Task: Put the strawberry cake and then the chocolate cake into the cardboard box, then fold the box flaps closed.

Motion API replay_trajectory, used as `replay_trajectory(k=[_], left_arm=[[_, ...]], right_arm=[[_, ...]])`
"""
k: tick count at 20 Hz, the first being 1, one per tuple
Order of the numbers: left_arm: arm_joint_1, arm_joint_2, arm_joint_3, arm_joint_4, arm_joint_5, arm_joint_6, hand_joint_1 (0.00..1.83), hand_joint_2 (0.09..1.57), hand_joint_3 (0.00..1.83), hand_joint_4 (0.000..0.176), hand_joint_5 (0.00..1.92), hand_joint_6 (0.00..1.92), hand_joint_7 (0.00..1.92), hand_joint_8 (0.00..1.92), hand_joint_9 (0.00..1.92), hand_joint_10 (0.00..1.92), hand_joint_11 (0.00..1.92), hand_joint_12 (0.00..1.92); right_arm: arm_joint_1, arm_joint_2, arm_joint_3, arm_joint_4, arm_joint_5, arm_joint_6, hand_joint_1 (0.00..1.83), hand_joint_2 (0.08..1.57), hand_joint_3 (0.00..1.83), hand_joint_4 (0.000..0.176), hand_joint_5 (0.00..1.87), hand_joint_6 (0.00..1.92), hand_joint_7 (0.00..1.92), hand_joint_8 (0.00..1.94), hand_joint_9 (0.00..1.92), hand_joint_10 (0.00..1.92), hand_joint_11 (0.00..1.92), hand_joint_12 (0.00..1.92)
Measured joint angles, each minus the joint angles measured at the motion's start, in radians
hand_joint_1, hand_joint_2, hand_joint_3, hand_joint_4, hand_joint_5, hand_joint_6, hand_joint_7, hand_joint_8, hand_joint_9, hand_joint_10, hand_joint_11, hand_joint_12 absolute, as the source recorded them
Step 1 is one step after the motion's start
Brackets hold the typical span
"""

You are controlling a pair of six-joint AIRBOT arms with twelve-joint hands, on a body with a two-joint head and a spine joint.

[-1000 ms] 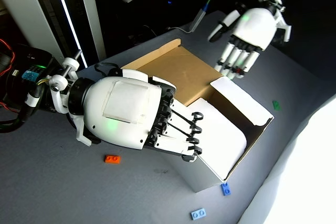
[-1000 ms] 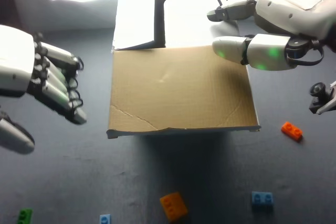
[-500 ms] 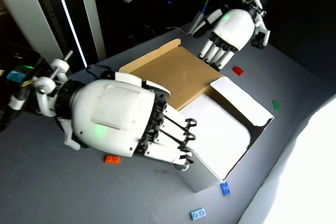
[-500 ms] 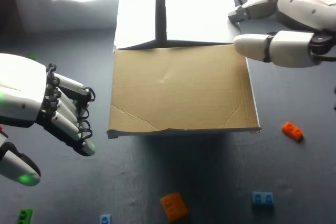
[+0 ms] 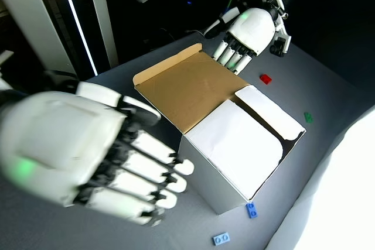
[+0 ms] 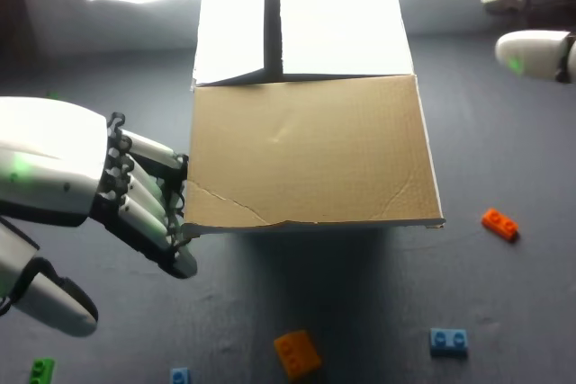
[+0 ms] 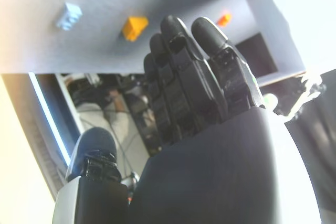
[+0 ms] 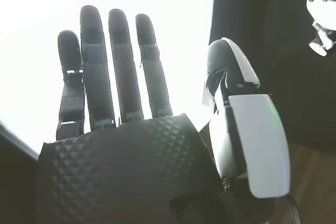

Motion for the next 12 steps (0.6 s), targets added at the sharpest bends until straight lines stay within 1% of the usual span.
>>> replay_trajectory(k=[2, 4, 8, 12], left_arm=[[0.010, 0.003, -0.023, -0.005, -0.004, -0.002, 0.11, 1.23, 0.00, 0.000, 0.62, 0.00, 0.72, 0.00, 0.75, 0.08, 0.19, 1.32], [0.015, 0.007, -0.044, 0.008, 0.001, 0.000, 0.11, 1.23, 0.00, 0.000, 0.62, 0.00, 0.72, 0.00, 0.75, 0.08, 0.19, 1.33], [0.014, 0.013, -0.069, -0.014, -0.011, -0.002, 0.10, 1.24, 0.00, 0.000, 0.60, 0.00, 0.70, 0.00, 0.74, 0.07, 0.19, 1.33], [0.000, 0.016, -0.069, -0.024, -0.013, -0.010, 0.09, 1.24, 0.00, 0.000, 0.59, 0.00, 0.70, 0.00, 0.75, 0.07, 0.19, 1.33]], right_arm=[[0.021, 0.035, -0.002, 0.098, -0.085, -0.022, 0.08, 1.28, 0.00, 0.000, 0.59, 0.00, 0.63, 0.00, 0.67, 0.00, 0.12, 1.21], [0.027, 0.057, -0.002, 0.116, -0.137, -0.028, 0.08, 1.29, 0.00, 0.000, 0.59, 0.00, 0.63, 0.00, 0.66, 0.00, 0.12, 1.22], [0.027, 0.054, -0.002, 0.116, -0.160, -0.027, 0.09, 1.29, 0.00, 0.000, 0.58, 0.00, 0.61, 0.00, 0.64, 0.00, 0.11, 1.22], [0.027, 0.045, -0.002, 0.115, -0.158, -0.027, 0.00, 1.29, 0.00, 0.000, 0.55, 0.00, 0.58, 0.00, 0.62, 0.00, 0.07, 1.25]])
